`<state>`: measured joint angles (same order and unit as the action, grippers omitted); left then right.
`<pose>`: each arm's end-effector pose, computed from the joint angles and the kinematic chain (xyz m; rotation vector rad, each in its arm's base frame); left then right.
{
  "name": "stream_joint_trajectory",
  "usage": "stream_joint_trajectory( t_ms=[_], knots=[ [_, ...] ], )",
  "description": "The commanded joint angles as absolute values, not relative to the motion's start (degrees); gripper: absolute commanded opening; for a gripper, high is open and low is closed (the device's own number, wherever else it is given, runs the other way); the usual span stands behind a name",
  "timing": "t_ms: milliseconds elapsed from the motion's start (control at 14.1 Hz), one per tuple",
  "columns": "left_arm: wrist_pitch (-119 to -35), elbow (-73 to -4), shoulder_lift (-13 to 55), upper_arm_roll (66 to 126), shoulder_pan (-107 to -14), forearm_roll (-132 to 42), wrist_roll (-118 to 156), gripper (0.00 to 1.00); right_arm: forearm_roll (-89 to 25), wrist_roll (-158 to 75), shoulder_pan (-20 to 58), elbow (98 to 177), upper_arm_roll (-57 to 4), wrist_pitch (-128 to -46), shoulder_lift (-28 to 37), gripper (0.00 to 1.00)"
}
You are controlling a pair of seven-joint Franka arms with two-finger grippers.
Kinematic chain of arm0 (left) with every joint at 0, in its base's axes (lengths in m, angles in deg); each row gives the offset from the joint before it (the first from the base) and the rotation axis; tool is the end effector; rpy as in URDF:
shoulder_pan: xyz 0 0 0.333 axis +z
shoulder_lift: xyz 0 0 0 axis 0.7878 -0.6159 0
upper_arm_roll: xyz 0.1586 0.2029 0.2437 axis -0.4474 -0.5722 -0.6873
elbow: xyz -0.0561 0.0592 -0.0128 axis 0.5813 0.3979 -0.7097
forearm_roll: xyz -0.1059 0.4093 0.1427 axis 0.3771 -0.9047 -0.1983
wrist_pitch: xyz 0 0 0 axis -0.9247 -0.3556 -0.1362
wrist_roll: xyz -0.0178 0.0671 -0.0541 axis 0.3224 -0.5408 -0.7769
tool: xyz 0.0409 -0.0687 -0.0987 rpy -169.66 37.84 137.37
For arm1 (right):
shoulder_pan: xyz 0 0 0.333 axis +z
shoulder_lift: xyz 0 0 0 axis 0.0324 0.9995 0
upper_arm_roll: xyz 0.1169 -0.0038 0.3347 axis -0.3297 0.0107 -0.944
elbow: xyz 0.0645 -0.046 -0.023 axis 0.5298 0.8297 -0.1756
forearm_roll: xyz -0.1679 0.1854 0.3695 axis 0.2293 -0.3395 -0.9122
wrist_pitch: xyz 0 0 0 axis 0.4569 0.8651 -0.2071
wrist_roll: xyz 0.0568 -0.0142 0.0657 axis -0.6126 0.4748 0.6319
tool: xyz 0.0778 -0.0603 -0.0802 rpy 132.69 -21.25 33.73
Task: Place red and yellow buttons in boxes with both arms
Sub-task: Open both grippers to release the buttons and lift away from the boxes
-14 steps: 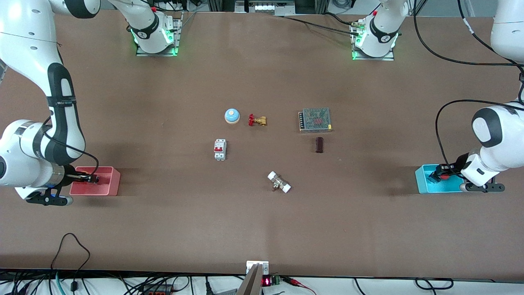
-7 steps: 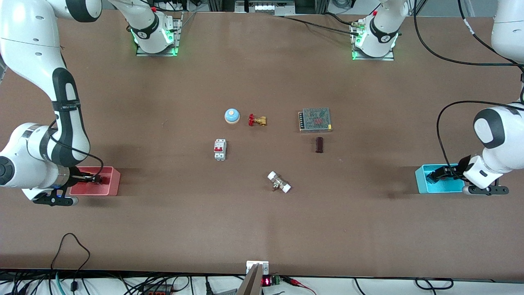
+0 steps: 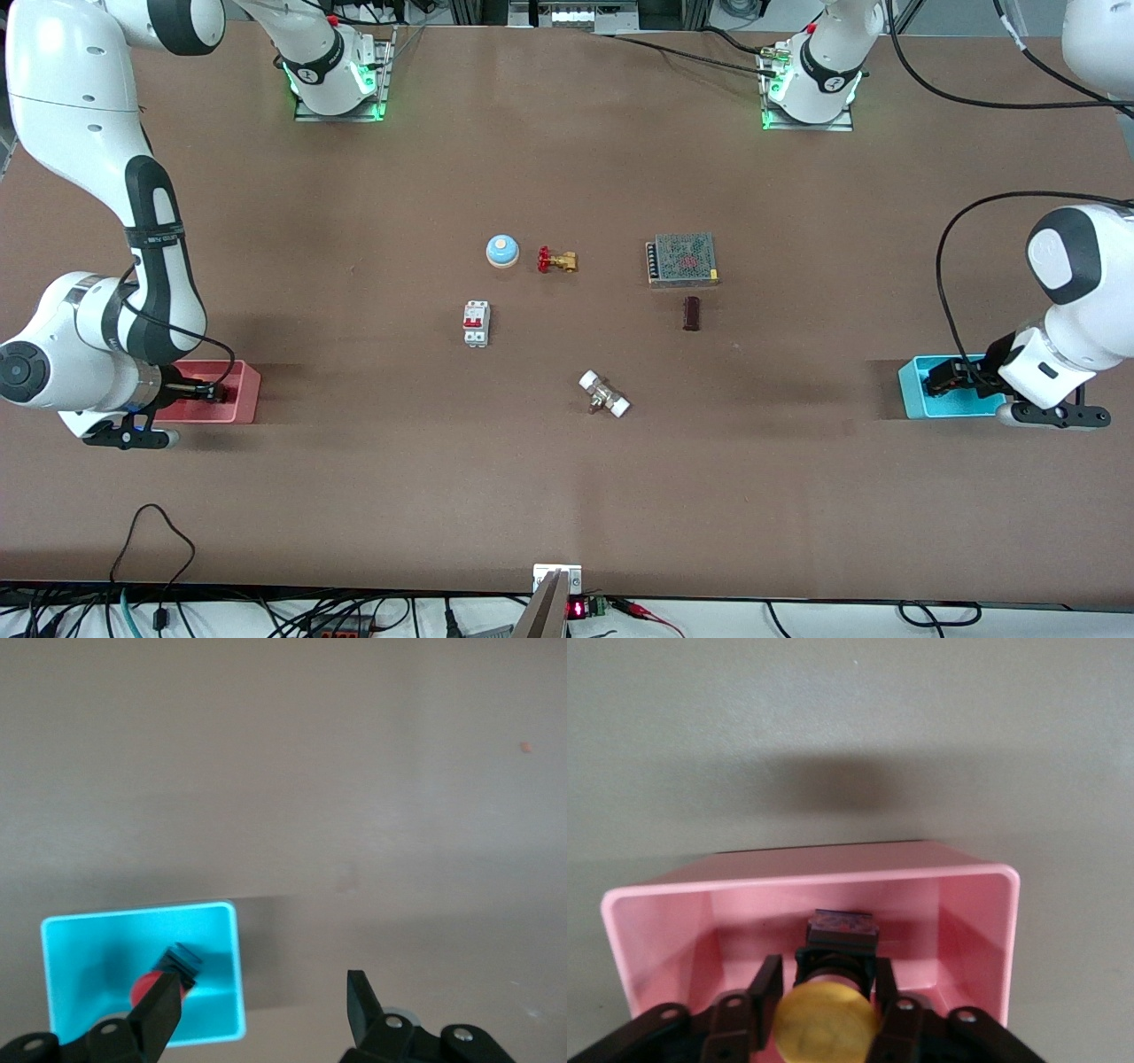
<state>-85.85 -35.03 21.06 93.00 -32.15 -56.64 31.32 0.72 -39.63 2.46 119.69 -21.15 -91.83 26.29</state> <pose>0.7372 0.0809 0.3485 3.0667 -0.0211 0.1536 0.7791 -0.1116 0.1988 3.0744 -0.0780 -0.1623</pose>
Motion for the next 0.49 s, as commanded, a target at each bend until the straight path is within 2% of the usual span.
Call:
stream_joint_trajectory(
  t_ms=[0, 141, 424],
  knots=[
    [-81.4, -36.2, 25.7, 96.0, -31.9, -57.5, 26.9, 0.84, 0.9, -39.3, 2.8, 119.4, -21.4, -91.6, 25.0, 1.0],
    [-77.3, -36.2, 28.7, 97.4, -31.9, -57.5, 25.4, 0.84, 0.6, -39.4, 2.6, 119.4, -21.4, -91.2, 22.9, 1.0],
    [-69.6, -36.1, 36.0, 98.0, -31.7, -57.5, 26.3, 0.85, 0.6, -39.4, 2.5, 119.4, -21.4, -84.7, 16.5, 1.0]
  ],
)
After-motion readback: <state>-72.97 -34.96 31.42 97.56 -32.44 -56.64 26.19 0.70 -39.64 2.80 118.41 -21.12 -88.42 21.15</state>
